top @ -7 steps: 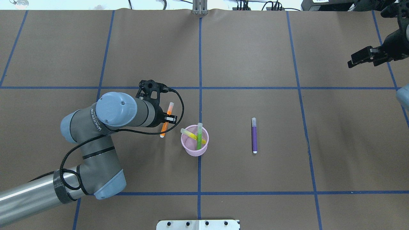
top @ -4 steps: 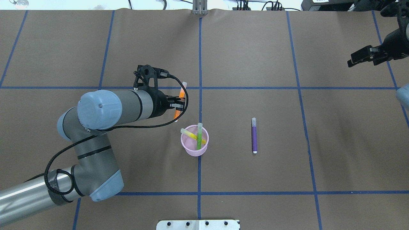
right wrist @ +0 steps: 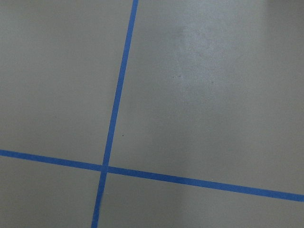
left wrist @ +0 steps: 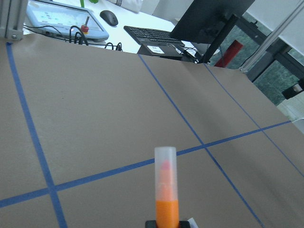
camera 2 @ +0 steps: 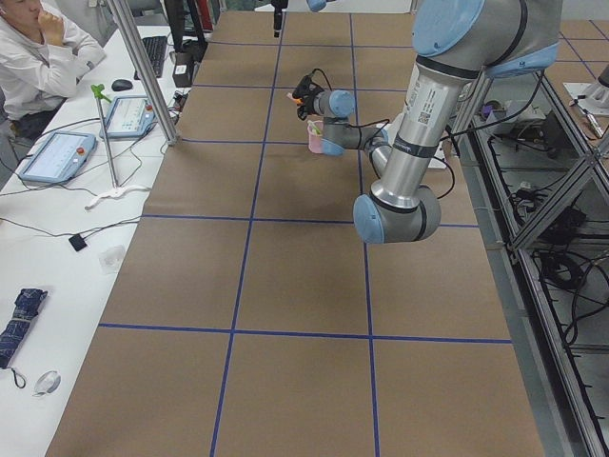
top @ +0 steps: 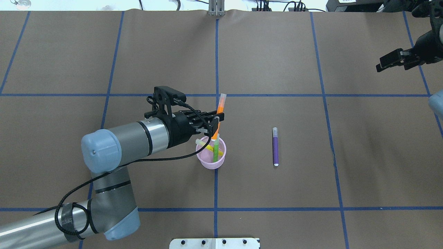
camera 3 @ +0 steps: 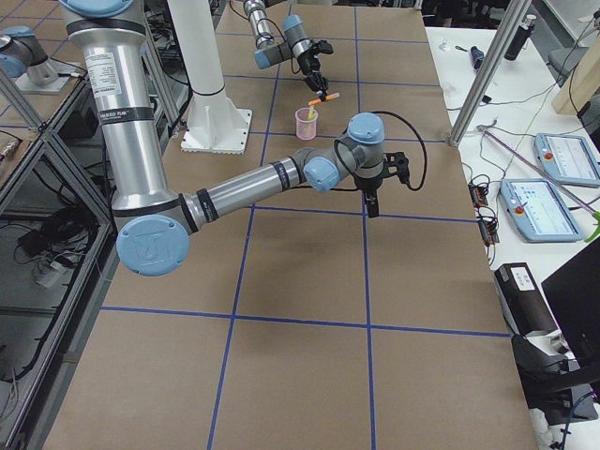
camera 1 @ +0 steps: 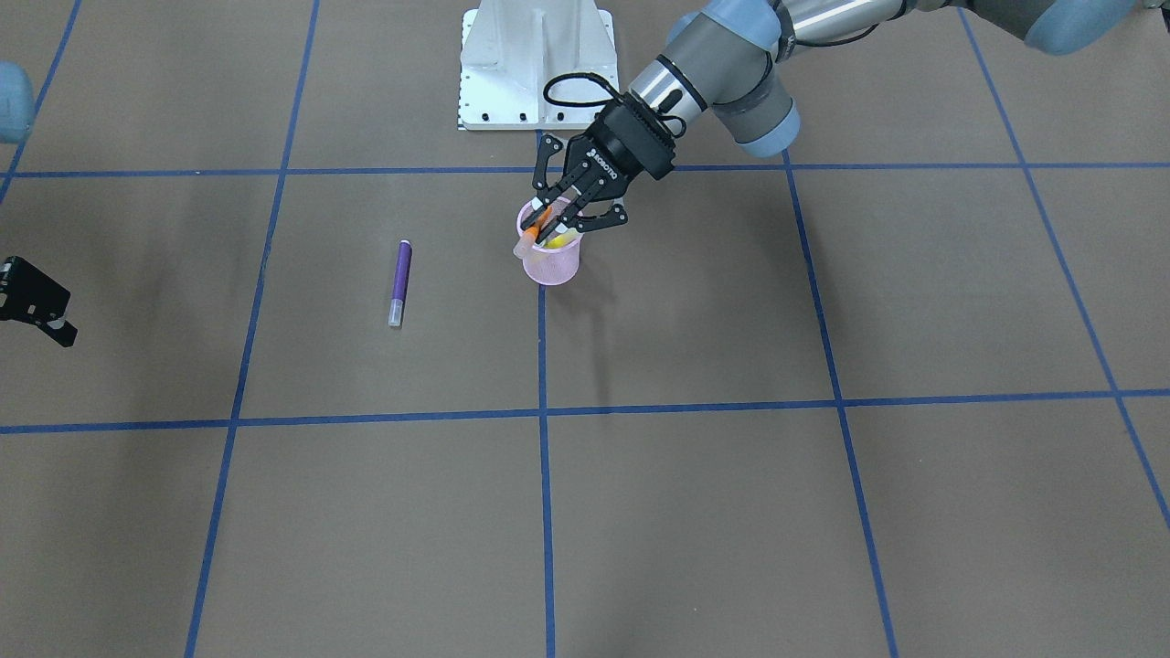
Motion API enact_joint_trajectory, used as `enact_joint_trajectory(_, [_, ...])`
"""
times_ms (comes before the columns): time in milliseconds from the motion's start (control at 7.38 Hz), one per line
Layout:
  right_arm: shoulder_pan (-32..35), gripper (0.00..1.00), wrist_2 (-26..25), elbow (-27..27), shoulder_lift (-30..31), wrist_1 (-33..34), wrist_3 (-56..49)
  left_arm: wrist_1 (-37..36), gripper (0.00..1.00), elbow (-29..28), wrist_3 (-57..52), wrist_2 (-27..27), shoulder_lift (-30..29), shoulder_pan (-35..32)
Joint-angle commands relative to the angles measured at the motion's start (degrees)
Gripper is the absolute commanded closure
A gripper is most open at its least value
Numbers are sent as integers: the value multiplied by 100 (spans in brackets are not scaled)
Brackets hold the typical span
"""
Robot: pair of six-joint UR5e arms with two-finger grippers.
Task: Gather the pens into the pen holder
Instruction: 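Lower the orange highlighter into the cup and open the left gripper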
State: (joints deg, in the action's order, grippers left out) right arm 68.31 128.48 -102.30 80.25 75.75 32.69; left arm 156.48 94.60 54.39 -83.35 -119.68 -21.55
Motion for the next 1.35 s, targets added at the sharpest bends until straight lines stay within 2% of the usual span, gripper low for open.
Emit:
enact_joint_trajectory(0, [-1,0,-42,8,-1,1,0,453,100,-143,-629,179,-11,239])
enact_joint_trajectory(542, [-1,0,-69,17,-18,1,0,673,100,-161,-2220,179,6,204])
enact_joint_trajectory(1084, [-1,0,-69,17,-18,-7,-9,1674,100,-951,-2706,179,-3,221])
enact_joint_trajectory(1219, [-1,0,-69,26,-18,1,-9,1676,78,-943,-2688,179,-46,230])
